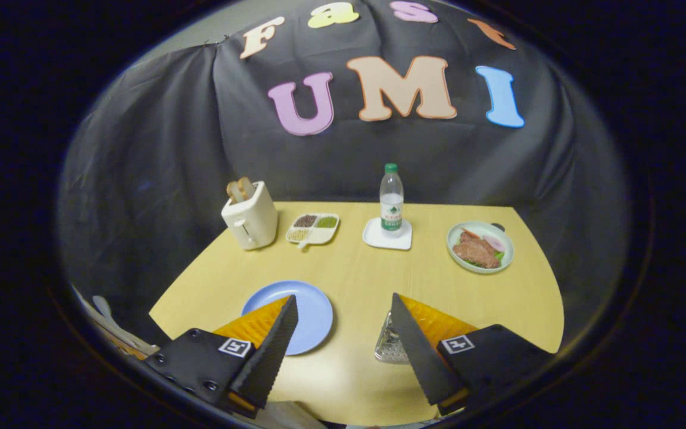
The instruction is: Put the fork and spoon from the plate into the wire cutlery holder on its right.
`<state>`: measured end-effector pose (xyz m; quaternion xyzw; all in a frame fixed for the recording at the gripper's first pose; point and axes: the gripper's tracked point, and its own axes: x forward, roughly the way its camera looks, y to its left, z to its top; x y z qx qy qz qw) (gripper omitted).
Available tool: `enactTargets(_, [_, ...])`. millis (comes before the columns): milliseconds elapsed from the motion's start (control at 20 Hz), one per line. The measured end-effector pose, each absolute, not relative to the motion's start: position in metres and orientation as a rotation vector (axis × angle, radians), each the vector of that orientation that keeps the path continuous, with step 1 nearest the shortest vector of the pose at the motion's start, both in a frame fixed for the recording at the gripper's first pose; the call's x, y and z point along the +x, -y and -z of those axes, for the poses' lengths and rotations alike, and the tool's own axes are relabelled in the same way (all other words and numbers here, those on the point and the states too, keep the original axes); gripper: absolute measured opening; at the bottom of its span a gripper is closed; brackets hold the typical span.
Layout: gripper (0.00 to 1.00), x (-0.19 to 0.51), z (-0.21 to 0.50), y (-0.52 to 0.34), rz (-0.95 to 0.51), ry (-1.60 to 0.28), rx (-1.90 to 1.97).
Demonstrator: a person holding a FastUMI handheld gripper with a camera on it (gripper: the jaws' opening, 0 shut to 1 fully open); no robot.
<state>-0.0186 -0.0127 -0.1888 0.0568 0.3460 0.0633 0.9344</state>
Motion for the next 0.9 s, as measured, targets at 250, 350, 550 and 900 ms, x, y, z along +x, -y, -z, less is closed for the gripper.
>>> enactTargets(250, [0.99,-0.019,0.157,-0.011,-0.069,-0.494,0.124])
enactTargets(350, [0.99,-0.016,0.139,-0.02,-0.061,-0.396,0.11])
enactTargets(550, [0.99,-0.021,0.101,-0.015,0.039,-0.196,0.004])
enactTargets(900, [0.99,-0.027,0.065,0.001,0.151,-0.077,0.066])
